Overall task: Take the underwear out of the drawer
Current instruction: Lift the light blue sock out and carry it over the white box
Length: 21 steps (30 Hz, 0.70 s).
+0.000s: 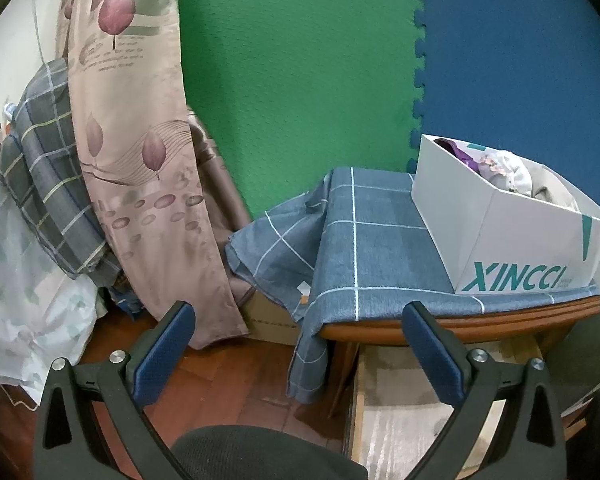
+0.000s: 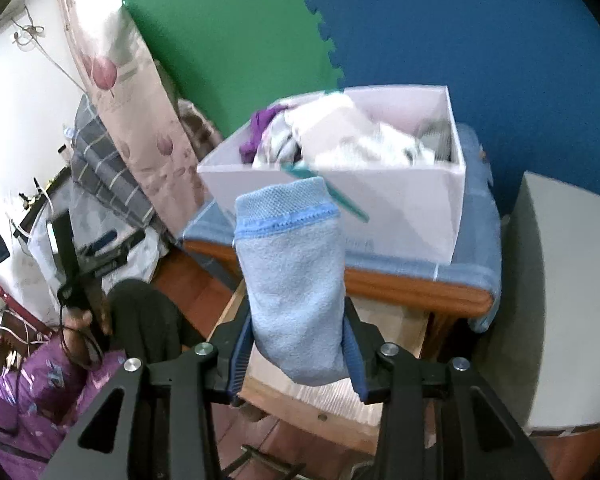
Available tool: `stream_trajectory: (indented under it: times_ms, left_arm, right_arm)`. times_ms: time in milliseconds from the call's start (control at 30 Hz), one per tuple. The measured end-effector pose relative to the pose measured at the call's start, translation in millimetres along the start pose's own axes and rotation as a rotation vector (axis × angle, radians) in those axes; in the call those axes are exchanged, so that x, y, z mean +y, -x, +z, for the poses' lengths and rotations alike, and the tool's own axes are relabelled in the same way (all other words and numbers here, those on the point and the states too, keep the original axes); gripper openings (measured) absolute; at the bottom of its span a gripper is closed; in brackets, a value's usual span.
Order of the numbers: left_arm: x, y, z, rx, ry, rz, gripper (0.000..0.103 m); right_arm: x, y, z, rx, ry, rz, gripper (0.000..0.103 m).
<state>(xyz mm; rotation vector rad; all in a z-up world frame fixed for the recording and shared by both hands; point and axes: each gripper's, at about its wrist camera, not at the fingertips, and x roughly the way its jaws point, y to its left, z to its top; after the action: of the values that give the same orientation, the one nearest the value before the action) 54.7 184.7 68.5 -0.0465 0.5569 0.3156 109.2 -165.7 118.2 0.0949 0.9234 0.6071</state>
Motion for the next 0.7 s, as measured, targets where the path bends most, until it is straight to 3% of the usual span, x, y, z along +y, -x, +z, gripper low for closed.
stream_trajectory:
  times_ms: [400,700]
  left_arm:
    - [1.7,0.0,0.3,0.003,0.009,-0.001,0.102]
    - [0.5,-0.2,0.4,0.004,0.007,0.000,0.102]
  right_arm:
    - [-9.1,12.3,76.0,-0.087,0.043,-0.049,0.041]
    - [-29.2,-26.2,132.6,-0.078,0.036,-0.102,0.041]
